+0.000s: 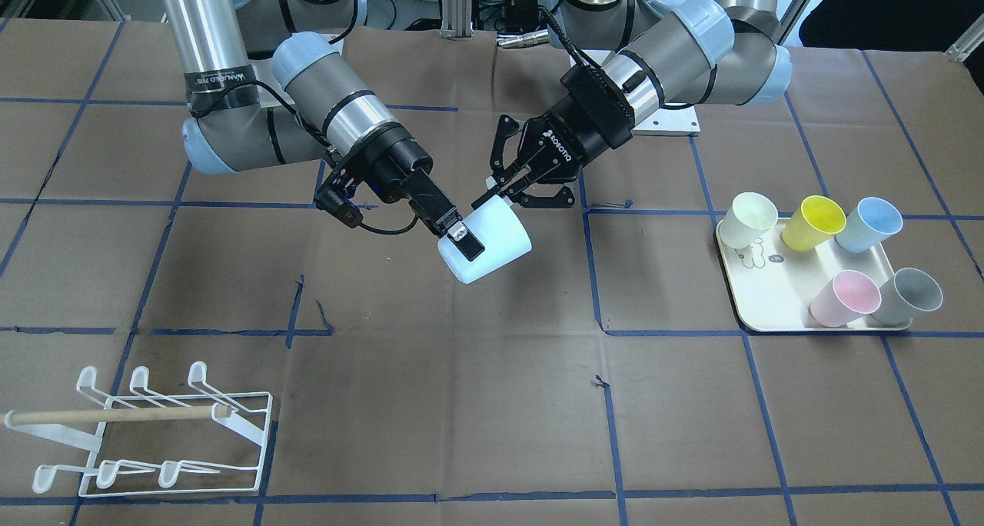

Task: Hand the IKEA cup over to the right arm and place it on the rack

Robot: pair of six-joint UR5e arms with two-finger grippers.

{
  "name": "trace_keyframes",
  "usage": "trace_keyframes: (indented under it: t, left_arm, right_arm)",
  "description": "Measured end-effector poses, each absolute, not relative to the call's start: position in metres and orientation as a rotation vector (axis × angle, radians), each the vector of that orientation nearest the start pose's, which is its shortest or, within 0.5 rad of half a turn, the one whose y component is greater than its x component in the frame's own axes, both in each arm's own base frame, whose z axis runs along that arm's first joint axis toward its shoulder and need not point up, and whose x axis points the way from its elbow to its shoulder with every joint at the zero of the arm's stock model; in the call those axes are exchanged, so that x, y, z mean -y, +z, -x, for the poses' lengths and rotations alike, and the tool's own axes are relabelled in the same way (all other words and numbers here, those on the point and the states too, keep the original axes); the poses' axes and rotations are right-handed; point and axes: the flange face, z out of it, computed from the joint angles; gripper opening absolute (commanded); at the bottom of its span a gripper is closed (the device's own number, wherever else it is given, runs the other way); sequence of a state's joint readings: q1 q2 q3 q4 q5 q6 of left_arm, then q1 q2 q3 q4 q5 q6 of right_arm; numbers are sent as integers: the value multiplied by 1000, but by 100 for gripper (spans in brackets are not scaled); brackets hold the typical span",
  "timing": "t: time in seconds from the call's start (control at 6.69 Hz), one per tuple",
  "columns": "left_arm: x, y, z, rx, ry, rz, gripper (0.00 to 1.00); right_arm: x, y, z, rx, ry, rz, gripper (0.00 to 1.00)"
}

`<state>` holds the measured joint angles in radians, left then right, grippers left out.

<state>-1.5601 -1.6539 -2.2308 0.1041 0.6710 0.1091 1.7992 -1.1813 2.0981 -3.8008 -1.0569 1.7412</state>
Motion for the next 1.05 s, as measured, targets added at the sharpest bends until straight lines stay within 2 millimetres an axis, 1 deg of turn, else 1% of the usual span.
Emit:
trace_keyframes:
  t: [0.15,0.3,0.45,0.6,0.9,1.05]
  left_arm:
    - [435,364,207,2043,1099,603,31]
    - [436,365,207,2043,1102,602,61]
    - [436,368,206,2044,1101,587,89]
    - [436,370,206,2044,1089,556,98]
    - [435,372,206,2045,1066,498,99]
    - [435,372,203,2050,1064,480,99]
  right_arm:
    - [455,319,-293,-1537,-366,-953,50]
    - [455,319,-293,-1537,-367,-951,48]
    - [454,319,-293,-1537,-366,-950,47]
    - [455,319,-293,-1537,-367,-949,47]
    - [455,320,-293,-1537,-370,-947,46]
    - [457,321,-292,-1535,-375,-946,41]
